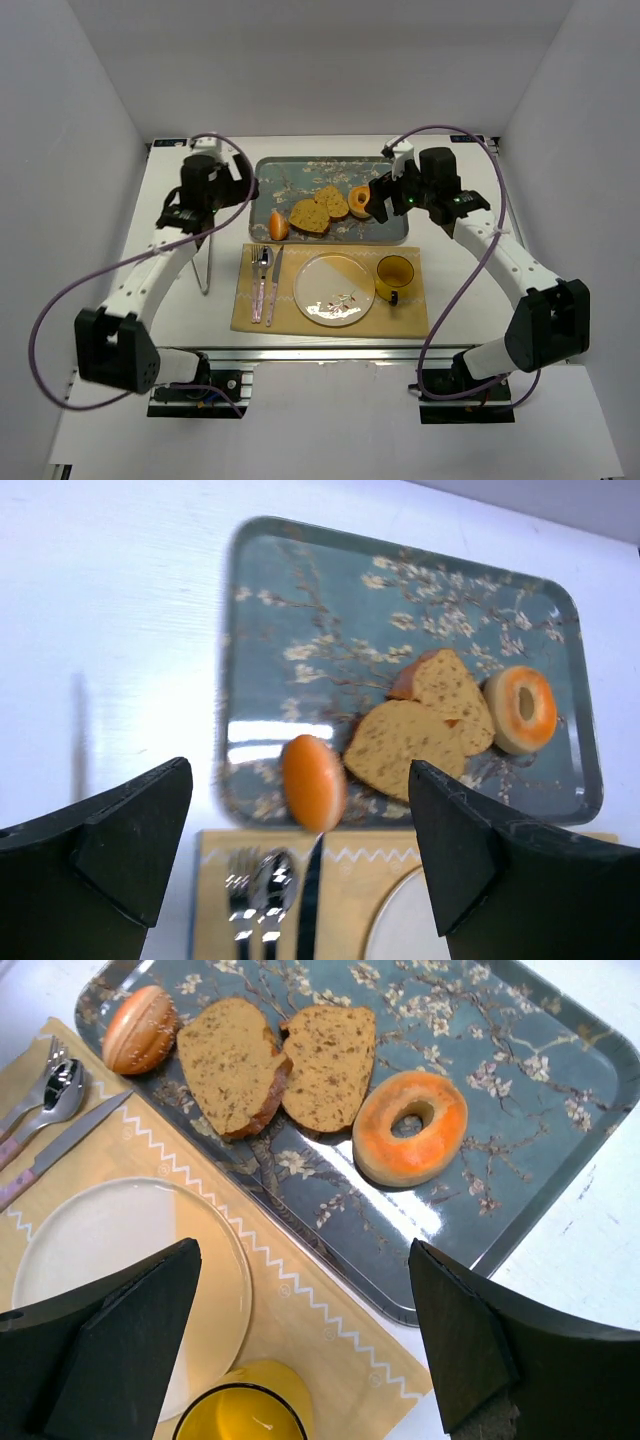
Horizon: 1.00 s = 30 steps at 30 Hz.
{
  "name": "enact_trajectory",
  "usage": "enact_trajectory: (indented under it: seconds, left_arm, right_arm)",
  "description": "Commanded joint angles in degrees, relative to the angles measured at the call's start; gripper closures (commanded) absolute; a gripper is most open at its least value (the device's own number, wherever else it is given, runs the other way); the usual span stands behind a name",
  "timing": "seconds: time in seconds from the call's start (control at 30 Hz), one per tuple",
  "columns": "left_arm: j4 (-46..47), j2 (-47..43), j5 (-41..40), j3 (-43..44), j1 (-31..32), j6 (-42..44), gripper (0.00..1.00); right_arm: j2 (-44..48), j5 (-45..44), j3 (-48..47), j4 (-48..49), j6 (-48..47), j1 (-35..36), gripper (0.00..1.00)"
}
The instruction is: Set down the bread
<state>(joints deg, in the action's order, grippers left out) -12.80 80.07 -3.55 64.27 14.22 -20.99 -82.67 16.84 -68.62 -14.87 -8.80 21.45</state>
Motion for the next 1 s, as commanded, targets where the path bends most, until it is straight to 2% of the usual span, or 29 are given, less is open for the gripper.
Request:
enact_trajectory:
  seconds: [0.0,0.03,0.07,0.1,0.17,0.2,0.23,0.27,0.3,0.33,0.37,0.4,0.43,0.47,0.5,0.53,0.6,0.97]
  left_arm:
    - [-6.0,-8.8,1.3,-5.4,-3.8,1.7,0.02]
    - [-7.7,-10.4,1.0,-6.7,-4.8,1.8,0.02]
    - [-8.1,-11.9,1.1,-8.1,-7.3,1.8,0.06]
    - [-8.6,-13.3,1.7,-11.0,-9.0,2.3,0.11]
    - [-10.2,-17.0,3.5,-13.5,-13.6,2.9,0.26]
    - [-10.8,-17.9,3.5,-15.5,-15.3,3.7,0.51]
    - [-12.2,-19.0,5.4,-16.2,-17.5,3.8,0.68]
    - [-12.9,-19.0,5.7,-16.7,-20.4,4.4,0.79]
    - [-13.5,-19.0,5.9,-17.7,-21.5,5.9,0.85]
    - [-14.2,-18.6,4.4,-18.1,-21.9,6.5,0.83]
    - [-14.3,-18.2,4.3,-18.6,-21.9,7.3,0.80]
    - [-15.1,-16.9,1.0,-19.2,-22.1,8.3,0.34]
    - [-15.3,-16.0,0.1,-19.3,-22.3,8.6,0.21]
    - [-15.3,-15.1,-0.1,-19.3,-22.5,8.9,0.21]
    - [-14.9,-14.3,0.0,-19.6,-22.6,9.3,0.10]
    - [-14.5,-12.8,0.2,-19.9,-22.7,9.7,0.06]
    - [-12.7,-11.2,1.2,-20.1,-22.7,10.8,0.03]
    - [-6.5,3.5,7.9,-17.7,-22.7,15.5,0.04]
  right_arm:
    - [1.9,3.0,0.5,2.1,-2.3,-0.7,0.11]
    - [1.9,6.0,-0.4,1.0,-4.6,-1.3,0.11]
    - [2.0,10.0,-0.9,-2.4,-7.5,-3.6,0.11]
    - [1.8,19.2,-1.2,-3.9,-13.2,-4.8,0.12]
    - [1.0,25.8,-2.2,-6.3,-16.4,-6.7,0.26]
    - [0.4,26.4,-2.5,-8.8,-19.1,-6.7,0.39]
    - [0.2,26.9,-2.7,-9.5,-19.7,-6.6,0.67]
    - [0.4,28.2,-1.8,-9.2,-19.8,-6.7,0.80]
    - [0.8,28.9,-1.3,-8.9,-20.0,-6.7,0.90]
    - [1.1,29.9,-0.6,-8.9,-21.2,-6.7,0.92]
    - [1.4,30.8,0.1,-8.9,-21.6,-6.7,0.89]
    - [1.8,32.9,0.7,-9.1,-22.0,-6.7,0.53]
    - [1.9,33.3,0.8,-9.5,-22.1,-6.7,0.52]
    - [2.2,33.5,0.9,-9.5,-22.3,-6.7,0.44]
    - [2.4,33.5,1.1,-9.6,-22.6,-6.7,0.37]
    - [2.8,33.3,1.5,-9.7,-23.3,-6.7,0.31]
    - [3.7,32.7,2.3,-9.9,-23.5,-6.7,0.28]
    - [4.5,30.4,3.2,-9.4,-23.5,-6.7,0.24]
